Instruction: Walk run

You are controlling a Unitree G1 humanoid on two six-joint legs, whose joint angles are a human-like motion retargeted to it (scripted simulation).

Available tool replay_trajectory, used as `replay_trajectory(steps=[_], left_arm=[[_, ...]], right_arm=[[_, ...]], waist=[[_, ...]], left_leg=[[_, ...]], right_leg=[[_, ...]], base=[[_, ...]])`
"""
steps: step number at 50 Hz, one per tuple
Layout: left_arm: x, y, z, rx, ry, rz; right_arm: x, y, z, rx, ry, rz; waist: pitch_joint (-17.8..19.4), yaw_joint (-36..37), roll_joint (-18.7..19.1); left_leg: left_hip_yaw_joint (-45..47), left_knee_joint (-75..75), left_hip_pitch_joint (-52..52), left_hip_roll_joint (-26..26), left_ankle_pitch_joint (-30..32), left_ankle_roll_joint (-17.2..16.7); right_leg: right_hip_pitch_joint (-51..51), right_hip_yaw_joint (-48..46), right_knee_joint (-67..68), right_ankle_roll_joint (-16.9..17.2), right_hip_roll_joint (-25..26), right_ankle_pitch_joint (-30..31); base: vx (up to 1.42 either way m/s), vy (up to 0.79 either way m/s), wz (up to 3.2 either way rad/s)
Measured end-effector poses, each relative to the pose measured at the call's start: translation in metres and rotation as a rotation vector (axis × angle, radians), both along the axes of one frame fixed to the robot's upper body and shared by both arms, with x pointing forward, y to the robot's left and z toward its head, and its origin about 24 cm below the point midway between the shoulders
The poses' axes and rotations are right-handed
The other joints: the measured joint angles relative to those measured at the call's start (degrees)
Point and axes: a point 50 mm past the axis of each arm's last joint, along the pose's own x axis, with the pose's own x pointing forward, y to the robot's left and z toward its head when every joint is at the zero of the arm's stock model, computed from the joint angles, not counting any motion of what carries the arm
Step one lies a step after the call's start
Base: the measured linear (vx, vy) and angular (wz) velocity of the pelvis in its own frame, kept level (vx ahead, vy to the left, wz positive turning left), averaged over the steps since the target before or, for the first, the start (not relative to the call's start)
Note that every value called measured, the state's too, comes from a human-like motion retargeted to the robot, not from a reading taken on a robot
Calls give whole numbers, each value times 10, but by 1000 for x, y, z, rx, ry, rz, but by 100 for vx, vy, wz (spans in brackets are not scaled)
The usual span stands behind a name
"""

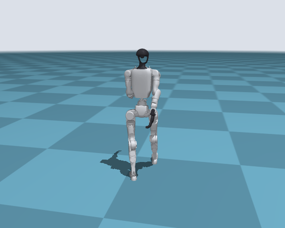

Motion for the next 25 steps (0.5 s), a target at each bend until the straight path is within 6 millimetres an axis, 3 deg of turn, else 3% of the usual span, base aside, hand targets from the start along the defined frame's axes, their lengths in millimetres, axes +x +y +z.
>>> replay_trajectory(steps=[3, 5, 8, 12, 15, 20, 25], left_arm=[[-1, 1, -1, -6, 2, 3], [-3, 1, -5, -13, 15, 5], [-9, 2, -12, -19, 47, 13], [-15, -3, -19, -58, 82, 23], [-14, 0, -17, -78, 72, 30], [-12, 1, -18, -89, 79, 51], [-15, -1, -18, -80, 78, 55]], right_arm=[[-3, -1, 1, -6, 23, -26], [-2, -2, 1, -14, 24, -42], [6, -7, -2, -28, 5, -47], [38, -17, -13, -47, -80, -49], [77, -25, -23, -61, -184, -15], [155, -34, -33, -73, -371, 59], [239, -32, -27, -54, -645, 150]], waist=[[-7, -12, 8], [-14, -28, 17], [-26, -38, 23], [-32, -37, 14], [-36, -51, 1], [-34, -42, -13], [-29, 1, -24]], left_leg=[[-7, 17, 13, 8, 17, -27], [-17, 36, 18, 18, 52, -51], [-20, 84, 18, 34, 160, -96], [-1, 244, -31, 52, 338, -142], [13, 401, -106, 71, 413, -130], [40, 470, -206, 101, 274, -56], [41, 358, -291, 71, 176, -16]], right_leg=[[4, -17, 34, -54, 10, 14], [16, -35, 39, -63, 14, 44], [41, 1, 44, -61, 27, 64], [77, 15, 60, -98, 22, 48], [104, -5, 61, -134, 20, 32], [149, -7, 60, -154, 28, 6], [191, 25, 56, -171, 50, -16]], base=[[70, -33, 32], [74, -34, 63], [88, -46, 28], [72, -35, -4], [65, -36, 17], [54, -27, -24], [62, -20, -75]])
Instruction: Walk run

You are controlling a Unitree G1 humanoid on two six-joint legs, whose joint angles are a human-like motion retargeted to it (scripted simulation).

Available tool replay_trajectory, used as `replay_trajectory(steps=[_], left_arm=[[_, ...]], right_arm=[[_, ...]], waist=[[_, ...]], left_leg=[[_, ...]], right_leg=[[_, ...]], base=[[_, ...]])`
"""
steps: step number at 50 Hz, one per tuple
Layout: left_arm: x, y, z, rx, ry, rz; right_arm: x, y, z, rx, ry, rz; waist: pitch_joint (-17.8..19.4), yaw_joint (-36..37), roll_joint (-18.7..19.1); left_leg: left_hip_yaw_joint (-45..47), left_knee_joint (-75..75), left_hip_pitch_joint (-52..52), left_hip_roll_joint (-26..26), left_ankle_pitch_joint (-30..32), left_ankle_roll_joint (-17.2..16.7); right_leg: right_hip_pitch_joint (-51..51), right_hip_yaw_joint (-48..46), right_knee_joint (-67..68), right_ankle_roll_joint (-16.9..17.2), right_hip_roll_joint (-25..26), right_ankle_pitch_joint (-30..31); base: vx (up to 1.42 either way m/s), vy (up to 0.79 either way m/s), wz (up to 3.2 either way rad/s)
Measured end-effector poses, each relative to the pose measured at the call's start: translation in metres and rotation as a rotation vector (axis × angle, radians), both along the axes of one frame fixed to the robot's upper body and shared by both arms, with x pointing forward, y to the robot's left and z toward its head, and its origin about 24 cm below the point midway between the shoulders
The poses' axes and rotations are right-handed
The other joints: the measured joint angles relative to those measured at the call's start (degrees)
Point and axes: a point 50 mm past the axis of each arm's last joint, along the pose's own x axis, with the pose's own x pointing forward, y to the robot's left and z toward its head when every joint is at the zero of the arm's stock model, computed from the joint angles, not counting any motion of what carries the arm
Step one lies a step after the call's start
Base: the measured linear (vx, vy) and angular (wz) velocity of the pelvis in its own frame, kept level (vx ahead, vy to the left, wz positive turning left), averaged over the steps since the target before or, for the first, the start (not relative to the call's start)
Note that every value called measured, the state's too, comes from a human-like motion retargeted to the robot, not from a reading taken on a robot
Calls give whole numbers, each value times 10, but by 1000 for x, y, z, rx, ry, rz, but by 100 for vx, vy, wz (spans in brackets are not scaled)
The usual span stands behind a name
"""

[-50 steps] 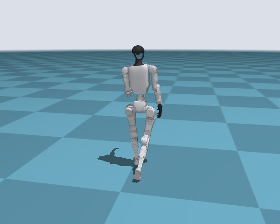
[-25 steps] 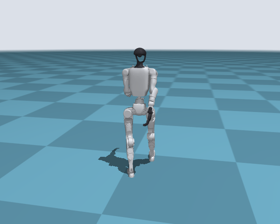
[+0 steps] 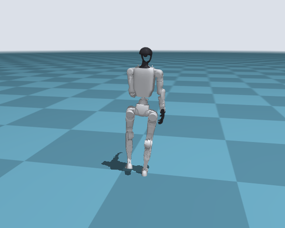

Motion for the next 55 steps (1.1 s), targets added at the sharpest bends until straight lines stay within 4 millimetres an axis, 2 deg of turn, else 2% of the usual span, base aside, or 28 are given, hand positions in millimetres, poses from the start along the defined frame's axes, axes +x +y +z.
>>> replay_trajectory(steps=[3, 7, 10, 13, 16, 19, 20, 22, 25, 28, 30, 32, 35, 37, 41, 45, 47, 50, 52, 53, 55], left_arm=[[-2, -2, -2, -8, 11, -5], [-5, -3, -5, -7, 27, -7], [-8, -1, -6, 13, 34, -13], [-10, 1, -6, 31, 39, -20], [-11, 2, -8, 39, 47, -20], [-14, 3, -11, 36, 65, -23], [-16, 3, -13, 31, 73, -22], [-18, 7, -16, 17, 91, -12], [-17, 13, -16, 7, 95, -4], [-9, 15, -7, 22, 55, -9], [-5, 18, -3, 24, 38, 9], [-1, 13, -1, 25, 27, -17], [1, 11, 3, 28, 5, -19], [2, 8, 5, 27, -6, -36], [2, 5, 6, 25, -20, -67], [0, 3, 6, 27, -19, -80], [-2, 2, 4, 25, -15, -79], [-5, 0, 0, 11, -2, -72], [-9, -1, -5, -4, 19, -66], [-12, -2, -8, -14, 35, -63], [-18, -4, -16, -37, 69, -60]], right_arm=[[46, 1, 11, 1, -160, 54], [89, 4, 29, -7, -337, 107], [104, 5, 38, -13, -429, 120], [103, 5, 39, -17, -459, 129], [85, 6, 30, -19, -403, 138], [49, 8, 15, -17, -268, 140], [34, 9, 10, -16, -209, 139], [-2, 15, 0, -11, -72, 136], [-56, 22, -7, 9, 127, 120], [-93, 22, -6, 37, 258, 109], [-113, 21, -5, 36, 327, 132], [-132, 25, -3, 35, 362, 80], [-153, 25, 0, 27, 388, 33], [-169, 25, 4, 33, 423, -6], [-200, 24, 12, 40, 527, -71], [-219, 26, 19, 53, 602, -109], [-223, 26, 21, 52, 616, -113], [-223, 24, 21, 42, 627, -113], [-220, 22, 20, 47, 635, -110], [-218, 22, 19, 51, 635, -108], [-212, 20, 17, 57, 620, -104]], waist=[[7, 15, 5], [11, 37, 4], [9, 54, -4], [7, 67, -11], [0, 89, -21], [-13, 108, -36], [-18, 110, -41], [-24, 111, -52], [-19, 85, -38], [-10, 85, -10], [-18, 176, -24], [-1, 88, 16], [4, 58, 33], [9, 30, 38], [17, 13, 22], [31, -9, 18], [34, -23, 27], [38, -31, 39], [33, -36, 43], [28, -38, 45], [18, -52, 52]], left_leg=[[-1, -117, -26, -10, -5, 29], [29, -268, -47, -23, -34, 56], [36, -362, -61, -47, -65, 35], [40, -393, -60, -56, -71, 30], [66, -359, -51, -50, -53, 71], [32, -358, -38, -69, -1, 95], [9, -359, -32, -79, 11, 98], [12, -347, -23, -80, 0, 100], [-24, -329, 5, -76, -38, 106], [-25, -321, 34, -46, -71, 103], [63, -318, 57, -17, -106, 93], [-25, -324, 77, -26, -102, 89], [-24, -337, 111, -24, -114, 79], [-40, -342, 131, -34, -124, 75], [-36, -356, 184, -66, -147, 68], [-39, -369, 242, -76, -168, 50], [-45, -368, 262, -69, -176, 38], [-46, -358, 287, -59, -181, 15], [-53, -345, 298, -56, -171, -3], [-55, -337, 303, -53, -158, -14], [-65, -314, 308, -42, -107, -38]], right_leg=[[26, 7, -1, -8, 20, -18], [60, 10, -1, -17, 36, -41], [80, 17, 4, -22, 41, -57], [98, 13, 15, -26, 45, -70], [114, 13, 30, -18, 44, -64], [126, -1, 50, 14, 29, -18], [128, -10, 60, 32, 21, 7], [126, -8, 97, 82, 9, 95], [101, 10, 193, 160, 39, 233], [30, 23, 338, 182, 90, 289], [23, 93, 349, 138, 90, 258], [-56, -21, 423, 135, 63, 173], [-107, -20, 398, 118, 53, 94], [-138, -22, 349, 135, 34, 59], [-170, 18, 193, 154, -8, 55], [-197, 18, 52, 139, -50, 30], [-206, 21, -12, 139, -57, 37], [-203, -27, -53, 171, -70, 21], [-203, -22, -18, 132, -60, 37], [-201, -41, -5, 125, -60, 39], [-188, -43, 7, 125, -55, 80]], base=[[50, -14, -34], [63, -16, -39], [67, -16, -31], [73, -12, -15], [83, -8, -41], [91, -3, -38], [84, -5, -21], [99, -5, -24], [87, -9, 32], [65, -11, -39], [77, -4, -247], [63, -1, 198], [58, -5, 97], [61, -9, 74], [65, -15, 23], [63, -20, 37], [67, -22, 41], [77, -34, 14], [66, -30, 15], [92, -44, 31], [88, -42, 49]])
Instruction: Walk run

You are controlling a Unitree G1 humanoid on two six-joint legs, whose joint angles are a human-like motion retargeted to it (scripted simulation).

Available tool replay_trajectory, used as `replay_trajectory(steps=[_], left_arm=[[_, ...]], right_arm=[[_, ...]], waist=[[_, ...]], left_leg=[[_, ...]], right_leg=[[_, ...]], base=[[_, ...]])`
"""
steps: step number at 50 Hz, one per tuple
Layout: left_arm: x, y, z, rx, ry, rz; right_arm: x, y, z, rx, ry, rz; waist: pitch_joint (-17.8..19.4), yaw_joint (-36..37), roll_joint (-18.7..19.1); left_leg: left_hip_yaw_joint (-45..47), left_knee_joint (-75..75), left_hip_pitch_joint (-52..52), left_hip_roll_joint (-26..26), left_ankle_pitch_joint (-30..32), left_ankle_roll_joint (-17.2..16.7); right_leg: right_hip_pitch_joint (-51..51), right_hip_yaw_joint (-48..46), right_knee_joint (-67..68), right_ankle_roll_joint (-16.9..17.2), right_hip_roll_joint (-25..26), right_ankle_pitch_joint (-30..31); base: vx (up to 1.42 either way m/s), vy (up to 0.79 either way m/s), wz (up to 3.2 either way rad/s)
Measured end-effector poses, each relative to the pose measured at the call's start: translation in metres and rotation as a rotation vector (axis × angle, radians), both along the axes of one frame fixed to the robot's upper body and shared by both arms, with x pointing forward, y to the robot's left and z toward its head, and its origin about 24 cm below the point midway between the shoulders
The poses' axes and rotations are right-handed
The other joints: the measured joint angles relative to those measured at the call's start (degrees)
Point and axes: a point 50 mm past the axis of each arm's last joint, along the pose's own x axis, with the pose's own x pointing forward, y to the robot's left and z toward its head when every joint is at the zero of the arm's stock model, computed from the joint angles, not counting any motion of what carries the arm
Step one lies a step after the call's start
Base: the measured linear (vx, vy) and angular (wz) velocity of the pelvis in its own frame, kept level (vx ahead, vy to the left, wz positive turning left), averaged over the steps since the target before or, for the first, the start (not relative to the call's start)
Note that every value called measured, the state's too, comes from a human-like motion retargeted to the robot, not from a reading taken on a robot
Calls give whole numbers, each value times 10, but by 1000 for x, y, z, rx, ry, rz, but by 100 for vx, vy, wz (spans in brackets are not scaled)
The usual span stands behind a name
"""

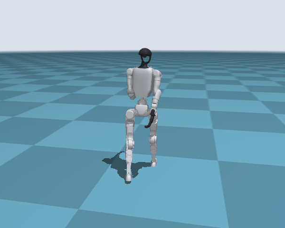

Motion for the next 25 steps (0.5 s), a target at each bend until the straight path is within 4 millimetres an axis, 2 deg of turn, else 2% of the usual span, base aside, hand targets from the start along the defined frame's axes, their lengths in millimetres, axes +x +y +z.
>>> replay_trajectory(steps=[2, 5, 7, 8, 10, 13, 15, 19, 22, 25], left_arm=[[-5, -2, -7, -28, 34, 4], [-9, -8, -13, -77, 65, -4], [-6, -8, -10, -79, 51, -20], [-3, -8, -8, -73, 39, -33], [4, -9, -1, -40, 7, -76], [9, -9, 4, -17, -19, -70], [9, -8, 6, -23, -29, -43], [6, -7, 7, -38, -38, -53], [5, -4, 9, -23, -42, -52], [2, 1, 10, 13, -46, -28]], right_arm=[[12, -3, -4, 3, -35, 12], [42, -10, -11, -6, -119, 41], [71, -16, -16, -24, -201, 78], [84, -19, -18, -36, -238, 91], [123, -27, -21, -74, -344, 126], [177, -34, -19, -109, -490, 177], [212, -36, -15, -111, -592, 215], [275, -35, 2, -88, -803, 260], [311, -34, 18, -77, -953, 283], [335, -34, 32, -87, -1077, 304]], waist=[[-9, 0, 9], [-12, 1, 5], [-12, -10, -4], [-13, -10, -7], [-15, -15, -9], [-11, -4, -19], [-10, 21, -33], [-5, 54, -34], [3, 73, -27], [8, 89, -29]], left_leg=[[4, 39, -4, 21, 88, -26], [-2, 158, -41, 35, 248, -53], [10, 279, -92, 48, 310, -56], [24, 325, -112, 60, 336, -43], [29, 412, -171, 85, 325, -14], [20, 443, -233, 62, 233, -11], [12, 423, -273, 23, 192, -18], [44, 312, -336, 36, 122, 22], [34, 188, -362, 28, 118, 53], [49, 69, -378, 21, 94, 81]], right_leg=[[17, 42, 10, -26, 20, -4], [46, 41, 29, -62, 18, -30], [69, 32, 27, -87, 14, -42], [78, 25, 26, -96, 14, -48], [103, 18, 23, -111, 22, -67], [133, 20, 11, -120, 27, -77], [153, 42, 5, -127, 34, -83], [191, 48, -5, -138, 53, -102], [219, 53, -7, -148, 76, -121], [246, 58, -6, -161, 89, -139]], base=[[88, -45, 19], [78, -40, 9], [73, -39, 27], [76, -43, 28], [55, -32, 30], [52, -25, -33], [61, -23, -116], [65, -19, -73], [57, -14, -37], [67, -11, -33]])
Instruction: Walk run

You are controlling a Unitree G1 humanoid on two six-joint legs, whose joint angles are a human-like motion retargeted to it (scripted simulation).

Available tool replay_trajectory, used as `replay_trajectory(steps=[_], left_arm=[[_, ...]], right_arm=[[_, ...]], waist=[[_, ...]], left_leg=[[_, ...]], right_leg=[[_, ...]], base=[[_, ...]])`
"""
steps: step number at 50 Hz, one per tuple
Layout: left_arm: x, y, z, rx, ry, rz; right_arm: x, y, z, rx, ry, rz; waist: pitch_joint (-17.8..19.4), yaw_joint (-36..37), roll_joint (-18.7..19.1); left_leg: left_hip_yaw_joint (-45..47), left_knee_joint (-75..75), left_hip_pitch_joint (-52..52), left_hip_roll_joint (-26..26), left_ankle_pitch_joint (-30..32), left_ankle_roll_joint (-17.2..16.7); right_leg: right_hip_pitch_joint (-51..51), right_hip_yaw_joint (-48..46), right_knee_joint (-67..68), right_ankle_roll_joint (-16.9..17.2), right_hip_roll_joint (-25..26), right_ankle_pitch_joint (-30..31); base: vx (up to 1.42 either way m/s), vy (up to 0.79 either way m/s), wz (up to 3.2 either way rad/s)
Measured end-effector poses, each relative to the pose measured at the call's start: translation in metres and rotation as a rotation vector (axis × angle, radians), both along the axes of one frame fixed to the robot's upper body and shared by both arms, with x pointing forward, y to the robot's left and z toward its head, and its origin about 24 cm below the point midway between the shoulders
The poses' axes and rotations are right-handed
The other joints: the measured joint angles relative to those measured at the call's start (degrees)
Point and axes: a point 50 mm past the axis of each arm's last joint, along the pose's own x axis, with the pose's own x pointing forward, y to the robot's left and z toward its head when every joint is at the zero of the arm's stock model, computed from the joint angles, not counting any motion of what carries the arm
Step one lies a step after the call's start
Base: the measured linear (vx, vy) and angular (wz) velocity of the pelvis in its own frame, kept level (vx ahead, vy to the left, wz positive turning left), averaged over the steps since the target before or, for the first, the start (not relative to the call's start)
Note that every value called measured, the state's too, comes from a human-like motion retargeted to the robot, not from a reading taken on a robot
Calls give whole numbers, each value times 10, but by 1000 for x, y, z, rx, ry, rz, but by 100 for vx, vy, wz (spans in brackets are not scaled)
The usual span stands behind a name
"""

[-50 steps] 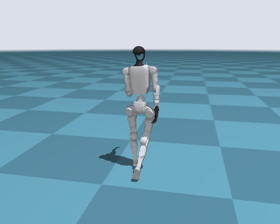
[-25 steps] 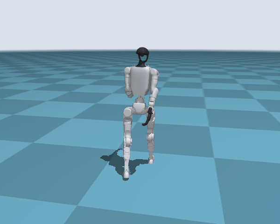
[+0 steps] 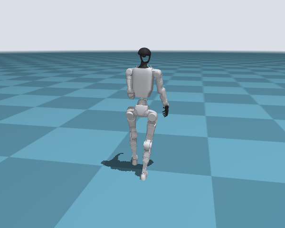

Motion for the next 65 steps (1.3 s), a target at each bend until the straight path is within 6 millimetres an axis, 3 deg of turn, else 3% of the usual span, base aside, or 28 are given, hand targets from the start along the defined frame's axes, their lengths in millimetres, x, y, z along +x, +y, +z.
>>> replay_trajectory(steps=[4, 8, 10, 12, 15, 18, 22, 27, 31, 35, 39, 42, 44, 45, 48, 50, 52, 53, 55, 58, 60, 65], left_arm=[[-3, 6, 3, 55, -8, 26], [-4, 11, 6, 97, -15, 48], [-6, 11, 4, 106, -7, 54], [-5, 11, 2, 97, 3, 57], [-2, 12, 2, 79, 9, 62], [6, 13, 7, 79, -15, 53], [17, 11, 13, 78, -45, 42], [21, 3, 20, 102, -85, 9], [20, 2, 21, 106, -92, -8], [19, 4, 20, 112, -89, -7], [19, 4, 21, 96, -95, 18], [17, 2, 19, 78, -88, 29], [16, 0, 15, 65, -74, 36], [15, -1, 13, 60, -63, 37], [9, -2, 4, 60, -24, 35], [6, -4, 0, 57, -5, 32], [5, -3, 1, 64, -11, 27], [7, -1, 3, 69, -23, 18], [10, 1, 6, 79, -39, -4], [11, 1, 6, 75, -37, -1], [10, 3, 6, 60, -38, 30], [8, 2, 8, 31, -48, 53]], right_arm=[[6, 3, 6, -2, -79, -10], [-17, 8, -8, 16, -4, -5], [-42, 9, -20, 16, 97, 2], [-75, 12, -34, 4, 215, -14], [-131, 17, -49, -21, 393, -79], [-180, 19, -54, -23, 561, -145], [-232, 23, -53, -4, 744, -165], [-282, 28, -46, 18, 877, -172], [-313, 30, -39, 12, 962, -173], [-328, 37, -35, 36, 1011, -177], [-329, 38, -34, 45, 1015, -193], [-328, 38, -35, 42, 1013, -222], [-321, 34, -37, 42, 1008, -250], [-318, 32, -37, 43, 1005, -263], [-303, 22, -41, 33, 974, -281], [-283, 13, -45, 15, 919, -282], [-255, 7, -50, -8, 828, -263], [-239, 5, -51, -19, 775, -251], [-209, 2, -53, -37, 669, -224], [-163, -2, -52, -58, 526, -175], [-134, -2, -48, -61, 444, -138], [-66, -3, -31, -35, 218, -81]], waist=[[-5, 18, -18], [-13, 43, -33], [-20, 67, -37], [-30, 57, -40], [-28, 42, -37], [-26, 39, -13], [-18, 49, 7], [-5, -1, 31], [2, -22, 10], [12, -33, -4], [5, -37, 9], [2, -58, 19], [-7, -75, 28], [-12, -84, 34], [-27, -85, 55], [-31, -89, 54], [-33, -86, 37], [-35, -85, 30], [-39, -89, 24], [-41, -80, 11], [-42, -57, -3], [-27, -8, -17]], left_leg=[[9, -112, -6, -24, -46, 27], [52, -98, 19, -11, -45, 48], [65, -97, 34, -8, 0, 48], [13, -84, 43, -23, 3, 43], [-21, -67, 65, -26, -21, 47], [-17, -71, 101, -3, -53, 39], [-2, -80, 143, 9, -82, 27], [-28, -100, 199, -3, -105, 17], [-34, -115, 254, -41, -130, 8], [-34, -125, 312, -57, -153, -10], [-20, -121, 342, -44, -168, -30], [-34, -107, 366, -37, -166, -51], [-45, -87, 372, -30, -140, -72], [-53, -75, 375, -24, -117, -86], [-56, -20, 367, 6, 20, -142], [-56, 54, 345, 16, 127, -177], [-49, 161, 305, 6, 198, -191], [-46, 216, 279, 3, 230, -187], [-33, 311, 226, 26, 235, -154], [-20, 375, 154, 38, 145, -109], [-15, 370, 108, 23, 98, -96], [-17, 224, 24, 10, 21, -55]], right_leg=[[30, -2, 8, -13, -1, -18], [53, -2, 42, -11, 3, -8], [64, -9, 66, 8, 1, 32], [63, -39, 102, 40, -4, 112], [31, -30, 213, 108, 14, 265], [-45, -63, 361, 156, 33, 353], [-127, -57, 431, 147, 33, 241], [-200, -36, 338, 169, 15, 114], [-219, -34, 167, 188, -54, 113], [-242, -23, 25, 174, -80, 92], [-258, -56, -57, 169, -80, 83], [-248, -64, -28, 129, -76, 113], [-241, -82, -16, 130, -75, 147], [-233, -75, -15, 129, -70, 169], [-210, -63, 0, 105, -55, 147], [-191, -62, 12, 84, -59, 123], [-168, -53, 11, 59, -62, 108], [-157, -52, 9, 51, -64, 99], [-135, -55, 9, 42, -63, 78], [-106, -54, 2, 32, -58, 64], [-89, -28, -3, 27, -50, 56], [-42, -2, -3, 15, -28, 29]], base=[[81, -9, -26], [80, -5, -49], [98, 3, -65], [95, 3, 20], [98, 0, 57], [76, -5, 24], [65, 1, -15], [62, 1, 94], [75, -13, 40], [74, -22, 15], [74, -24, -3], [82, -32, 52], [85, -36, 76], [77, -33, 44], [83, -34, 8], [89, -35, 7], [81, -36, -21], [75, -35, -6], [63, -30, 20], [73, -31, -16], [65, -24, -102], [61, -18, -82]])
